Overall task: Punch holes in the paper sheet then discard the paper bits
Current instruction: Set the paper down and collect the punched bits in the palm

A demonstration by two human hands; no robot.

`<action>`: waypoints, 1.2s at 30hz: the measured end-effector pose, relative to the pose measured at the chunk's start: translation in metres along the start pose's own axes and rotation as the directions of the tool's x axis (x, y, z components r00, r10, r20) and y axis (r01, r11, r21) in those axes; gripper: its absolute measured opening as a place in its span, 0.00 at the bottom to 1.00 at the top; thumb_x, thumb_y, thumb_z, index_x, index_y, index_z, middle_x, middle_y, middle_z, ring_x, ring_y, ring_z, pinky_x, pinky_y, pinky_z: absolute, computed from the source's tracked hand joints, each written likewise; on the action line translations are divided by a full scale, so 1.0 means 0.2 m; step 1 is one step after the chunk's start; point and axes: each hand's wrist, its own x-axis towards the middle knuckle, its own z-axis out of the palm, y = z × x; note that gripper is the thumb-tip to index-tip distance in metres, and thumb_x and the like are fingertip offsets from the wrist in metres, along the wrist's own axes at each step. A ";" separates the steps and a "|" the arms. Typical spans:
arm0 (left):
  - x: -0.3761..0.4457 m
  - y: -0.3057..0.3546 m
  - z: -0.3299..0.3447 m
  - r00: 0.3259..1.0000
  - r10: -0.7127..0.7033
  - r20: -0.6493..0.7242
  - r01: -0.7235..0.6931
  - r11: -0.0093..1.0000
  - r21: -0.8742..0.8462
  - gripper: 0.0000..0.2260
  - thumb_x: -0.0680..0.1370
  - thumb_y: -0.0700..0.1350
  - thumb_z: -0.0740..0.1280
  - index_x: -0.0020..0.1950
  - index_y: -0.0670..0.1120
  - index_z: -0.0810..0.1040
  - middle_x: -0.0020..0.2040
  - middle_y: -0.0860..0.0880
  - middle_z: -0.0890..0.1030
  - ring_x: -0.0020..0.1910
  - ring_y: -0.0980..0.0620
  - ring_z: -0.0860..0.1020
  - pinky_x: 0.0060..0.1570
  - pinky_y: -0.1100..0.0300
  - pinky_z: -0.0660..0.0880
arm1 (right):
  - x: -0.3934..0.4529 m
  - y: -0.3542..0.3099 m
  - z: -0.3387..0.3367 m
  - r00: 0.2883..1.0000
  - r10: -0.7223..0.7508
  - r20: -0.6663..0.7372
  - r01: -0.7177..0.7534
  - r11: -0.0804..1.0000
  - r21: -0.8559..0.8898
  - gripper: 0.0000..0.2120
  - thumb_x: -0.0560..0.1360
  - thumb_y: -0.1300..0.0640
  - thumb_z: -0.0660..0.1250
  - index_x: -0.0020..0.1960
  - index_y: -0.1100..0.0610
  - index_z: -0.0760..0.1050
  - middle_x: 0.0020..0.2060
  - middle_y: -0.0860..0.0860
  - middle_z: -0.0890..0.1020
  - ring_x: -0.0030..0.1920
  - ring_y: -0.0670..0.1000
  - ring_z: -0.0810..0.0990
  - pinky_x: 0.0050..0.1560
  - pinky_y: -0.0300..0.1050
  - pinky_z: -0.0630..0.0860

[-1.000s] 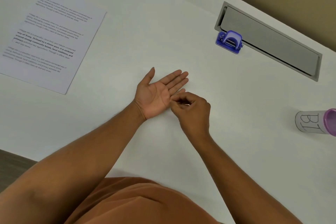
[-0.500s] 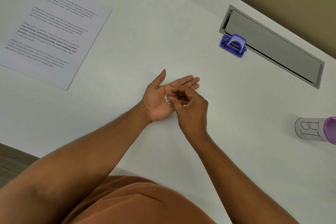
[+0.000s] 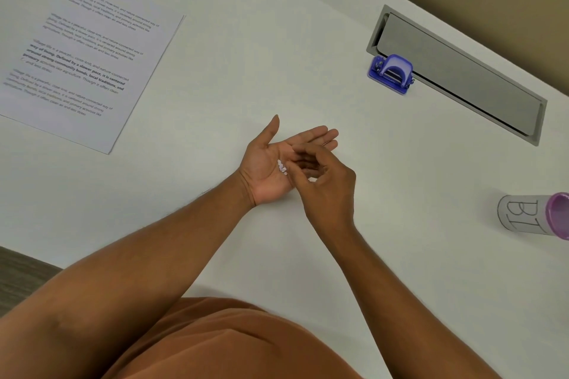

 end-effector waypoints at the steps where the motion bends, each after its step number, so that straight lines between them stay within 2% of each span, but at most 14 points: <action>1: 0.00 0.01 0.00 1.000 0.013 -0.002 -0.013 1.000 0.009 0.37 0.87 0.66 0.52 0.83 0.37 0.66 0.83 0.38 0.67 0.83 0.42 0.66 0.82 0.43 0.62 | 0.00 0.01 -0.02 0.999 -0.023 -0.023 0.023 1.000 0.007 0.10 0.77 0.61 0.74 0.56 0.51 0.84 0.46 0.39 0.87 0.48 0.41 0.86 0.48 0.30 0.78; 4: -0.03 0.08 -0.04 0.997 0.074 -0.012 -0.074 0.997 -0.007 0.37 0.87 0.65 0.52 0.83 0.36 0.65 0.83 0.38 0.67 0.83 0.41 0.66 0.84 0.46 0.60 | 0.03 0.08 -0.11 0.989 -0.107 -0.107 0.098 0.992 -0.083 0.09 0.79 0.64 0.69 0.54 0.53 0.84 0.48 0.42 0.86 0.50 0.44 0.85 0.49 0.35 0.80; 6: -0.05 0.15 -0.08 0.992 0.123 -0.028 -0.123 0.992 -0.021 0.37 0.87 0.65 0.52 0.83 0.36 0.65 0.83 0.38 0.67 0.83 0.41 0.66 0.83 0.45 0.61 | 0.06 0.16 -0.17 0.982 -0.172 -0.080 0.150 0.961 -0.231 0.11 0.78 0.67 0.66 0.54 0.56 0.84 0.50 0.47 0.86 0.51 0.44 0.84 0.52 0.40 0.81; 8: -0.08 0.22 -0.13 0.985 0.164 -0.050 -0.165 0.986 -0.016 0.37 0.87 0.66 0.51 0.83 0.37 0.65 0.83 0.38 0.67 0.83 0.41 0.66 0.84 0.45 0.61 | 0.09 0.25 -0.21 0.974 -0.221 0.051 0.222 0.886 -0.408 0.12 0.79 0.69 0.65 0.57 0.59 0.84 0.54 0.52 0.85 0.56 0.50 0.83 0.59 0.48 0.80; 10: -0.08 0.25 -0.15 0.981 0.184 -0.059 -0.185 0.983 -0.012 0.38 0.87 0.67 0.50 0.83 0.37 0.64 0.84 0.38 0.66 0.83 0.41 0.66 0.83 0.45 0.61 | 0.14 0.30 -0.20 0.954 -0.211 0.211 0.294 0.794 -0.532 0.14 0.80 0.67 0.65 0.64 0.62 0.81 0.63 0.57 0.81 0.64 0.57 0.79 0.66 0.54 0.76; 13: -0.08 0.27 -0.16 0.982 0.183 -0.045 -0.184 0.983 -0.009 0.39 0.86 0.68 0.50 0.84 0.37 0.62 0.84 0.38 0.65 0.84 0.40 0.64 0.83 0.44 0.61 | 0.18 0.34 -0.15 0.865 -0.202 0.459 0.461 0.679 -0.571 0.22 0.84 0.58 0.63 0.77 0.63 0.69 0.77 0.59 0.70 0.77 0.58 0.68 0.78 0.53 0.65; 15: -0.08 0.27 -0.15 0.983 0.178 -0.038 -0.179 0.984 -0.014 0.40 0.86 0.68 0.50 0.85 0.36 0.60 0.84 0.37 0.64 0.84 0.40 0.63 0.84 0.44 0.60 | 0.17 0.35 -0.12 0.787 -0.206 0.582 0.570 0.605 -0.556 0.26 0.86 0.54 0.60 0.80 0.63 0.63 0.81 0.58 0.64 0.82 0.56 0.61 0.82 0.54 0.57; 16: -0.08 0.28 -0.15 0.984 0.174 -0.036 -0.175 0.985 -0.016 0.40 0.87 0.68 0.50 0.85 0.36 0.60 0.85 0.37 0.64 0.84 0.40 0.63 0.84 0.44 0.60 | 0.16 0.36 -0.12 0.773 -0.199 0.602 0.585 0.591 -0.556 0.27 0.86 0.53 0.59 0.81 0.64 0.61 0.81 0.58 0.63 0.82 0.56 0.59 0.82 0.54 0.56; 18: -0.07 0.28 -0.16 0.987 0.159 -0.029 -0.160 0.987 -0.017 0.39 0.87 0.67 0.50 0.85 0.36 0.61 0.84 0.37 0.64 0.84 0.40 0.63 0.84 0.45 0.60 | 0.11 0.37 -0.13 0.795 -0.203 0.572 0.565 0.592 -0.574 0.27 0.86 0.53 0.61 0.80 0.65 0.62 0.80 0.59 0.64 0.82 0.57 0.61 0.82 0.52 0.57; 24: -0.07 0.17 -0.16 0.996 0.084 -0.006 -0.085 0.996 -0.041 0.39 0.87 0.66 0.54 0.84 0.36 0.63 0.84 0.37 0.64 0.84 0.40 0.63 0.85 0.45 0.57 | -0.19 0.44 -0.21 0.863 -0.270 0.427 0.494 0.626 -0.603 0.22 0.83 0.57 0.64 0.73 0.68 0.73 0.72 0.62 0.75 0.75 0.58 0.70 0.77 0.48 0.65; 28: -0.07 0.09 -0.14 0.997 0.082 -0.009 -0.083 0.996 -0.036 0.38 0.87 0.66 0.53 0.84 0.36 0.63 0.84 0.37 0.65 0.84 0.40 0.64 0.84 0.45 0.59 | -0.27 0.45 -0.23 0.893 -0.231 0.387 0.433 0.677 -0.595 0.21 0.84 0.57 0.59 0.73 0.66 0.73 0.69 0.61 0.77 0.70 0.59 0.75 0.72 0.55 0.74; 30: -0.08 0.10 -0.14 0.995 0.096 -0.012 -0.096 0.994 -0.043 0.38 0.87 0.66 0.53 0.84 0.36 0.63 0.84 0.37 0.65 0.84 0.40 0.64 0.84 0.45 0.60 | -0.24 0.43 -0.21 0.888 -0.224 0.403 0.438 0.680 -0.588 0.22 0.85 0.54 0.60 0.76 0.64 0.71 0.72 0.60 0.75 0.73 0.59 0.72 0.74 0.54 0.71; 33: -0.11 0.14 -0.16 0.994 0.106 -0.024 -0.106 0.994 -0.028 0.39 0.87 0.67 0.52 0.84 0.36 0.62 0.84 0.37 0.64 0.84 0.40 0.64 0.84 0.45 0.60 | -0.15 0.39 -0.12 0.844 -0.190 0.501 0.493 0.640 -0.590 0.29 0.85 0.46 0.59 0.81 0.59 0.62 0.81 0.57 0.64 0.82 0.56 0.60 0.82 0.50 0.56; 36: -0.13 0.14 -0.16 0.995 0.094 -0.027 -0.094 0.995 -0.019 0.38 0.87 0.66 0.52 0.84 0.36 0.63 0.84 0.37 0.65 0.84 0.39 0.64 0.84 0.45 0.59 | -0.13 0.38 -0.09 0.828 -0.179 0.532 0.525 0.582 -0.621 0.30 0.85 0.46 0.60 0.81 0.62 0.62 0.80 0.58 0.66 0.81 0.56 0.62 0.82 0.51 0.56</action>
